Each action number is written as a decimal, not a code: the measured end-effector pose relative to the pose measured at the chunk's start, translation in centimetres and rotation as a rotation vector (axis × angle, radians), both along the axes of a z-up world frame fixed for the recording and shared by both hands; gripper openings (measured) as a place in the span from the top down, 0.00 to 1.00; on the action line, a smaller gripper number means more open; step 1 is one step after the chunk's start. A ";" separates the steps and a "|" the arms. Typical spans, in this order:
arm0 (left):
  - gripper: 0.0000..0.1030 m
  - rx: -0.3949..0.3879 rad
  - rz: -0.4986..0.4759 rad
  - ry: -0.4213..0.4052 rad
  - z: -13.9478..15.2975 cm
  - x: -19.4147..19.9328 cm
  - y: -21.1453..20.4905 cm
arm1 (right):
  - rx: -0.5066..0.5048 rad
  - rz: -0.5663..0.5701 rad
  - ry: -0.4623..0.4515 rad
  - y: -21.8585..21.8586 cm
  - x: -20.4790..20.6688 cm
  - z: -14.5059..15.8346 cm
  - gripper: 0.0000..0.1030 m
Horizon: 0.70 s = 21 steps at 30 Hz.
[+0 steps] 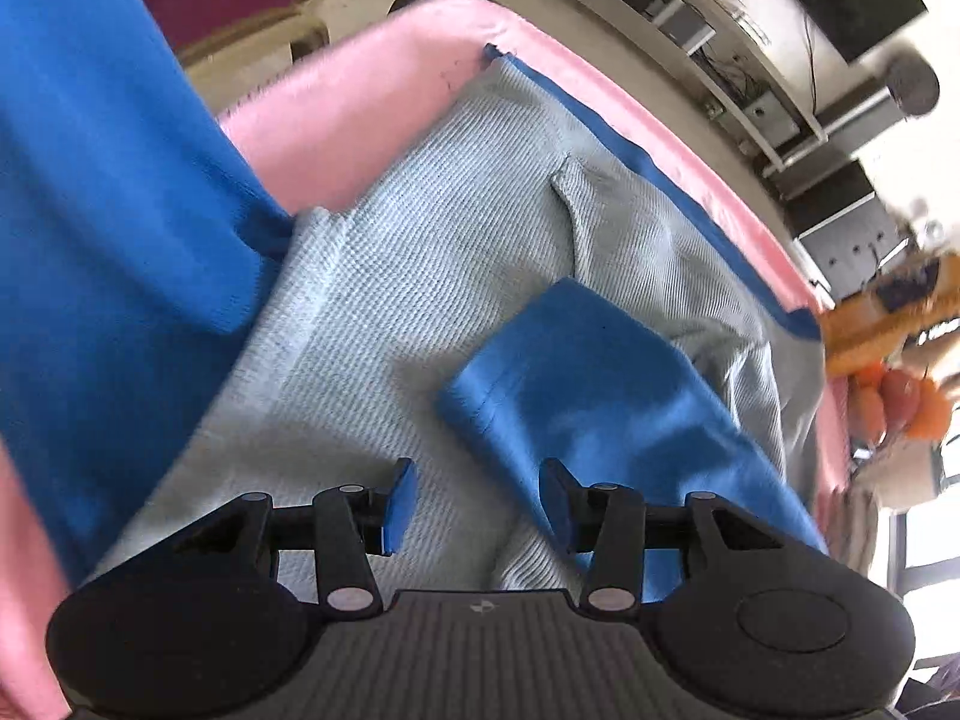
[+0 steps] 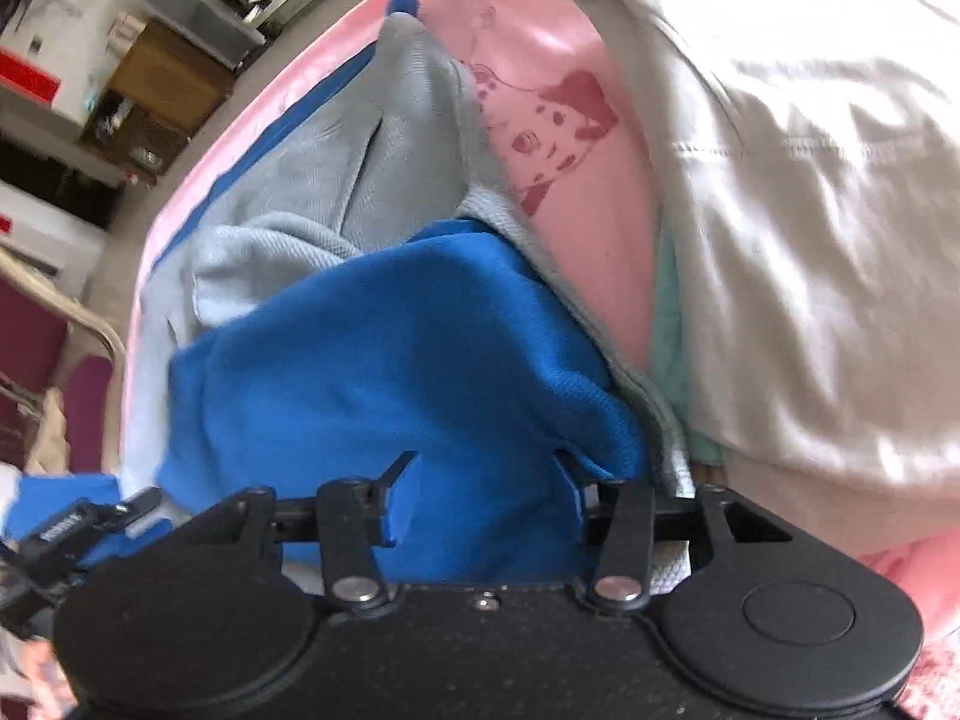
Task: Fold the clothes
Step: 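Grasp the laid blue sleeve with the left gripper and straighten it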
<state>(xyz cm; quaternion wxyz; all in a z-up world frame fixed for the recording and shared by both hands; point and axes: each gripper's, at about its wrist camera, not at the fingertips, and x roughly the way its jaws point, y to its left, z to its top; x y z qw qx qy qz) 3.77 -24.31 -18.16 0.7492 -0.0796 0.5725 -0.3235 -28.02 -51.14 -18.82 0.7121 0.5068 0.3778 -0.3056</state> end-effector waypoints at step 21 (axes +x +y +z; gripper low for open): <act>0.99 -0.002 0.052 -0.306 5.0 -4.5 2.0 | -0.150 -0.098 -0.200 0.3 -0.9 3.0 0.43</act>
